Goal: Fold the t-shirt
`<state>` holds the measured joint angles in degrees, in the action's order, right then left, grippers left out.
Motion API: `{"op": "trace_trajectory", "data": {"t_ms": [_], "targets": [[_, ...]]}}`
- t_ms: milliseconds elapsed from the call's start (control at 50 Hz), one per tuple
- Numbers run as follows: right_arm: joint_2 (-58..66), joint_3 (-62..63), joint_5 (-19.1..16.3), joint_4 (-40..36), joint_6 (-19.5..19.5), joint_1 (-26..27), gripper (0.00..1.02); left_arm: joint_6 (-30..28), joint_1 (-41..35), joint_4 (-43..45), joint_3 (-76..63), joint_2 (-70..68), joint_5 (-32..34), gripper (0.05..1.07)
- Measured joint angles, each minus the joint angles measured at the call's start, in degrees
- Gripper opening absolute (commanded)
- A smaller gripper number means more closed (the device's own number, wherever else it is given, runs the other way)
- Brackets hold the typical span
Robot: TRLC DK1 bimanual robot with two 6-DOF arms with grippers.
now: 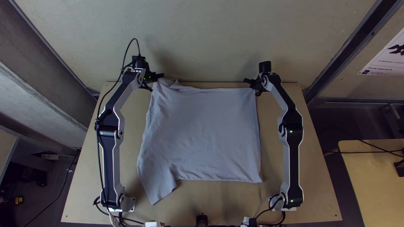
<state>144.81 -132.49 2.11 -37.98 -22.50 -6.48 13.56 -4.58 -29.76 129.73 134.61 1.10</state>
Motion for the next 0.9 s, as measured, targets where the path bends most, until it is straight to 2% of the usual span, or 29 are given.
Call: {"op": "trace_trajectory", "data": {"t_ms": [240,540,900], "targets": [[-0.6,0.0,1.8,2.4,0.2,0.3,0.02,0.0,2.1,5.6,-0.1,0.0,0.0,0.08],[-3.8,0.0,2.0,2.5,0.5,0.2,0.02,0.0,1.3,-1.0,-2.9,-1.2,0.0,0.08],[-8.0,1.5,2.8,-0.2,2.0,-0.9,0.02,0.0,0.1,-2.2,-8.9,-6.6,1.0,0.08]]}}
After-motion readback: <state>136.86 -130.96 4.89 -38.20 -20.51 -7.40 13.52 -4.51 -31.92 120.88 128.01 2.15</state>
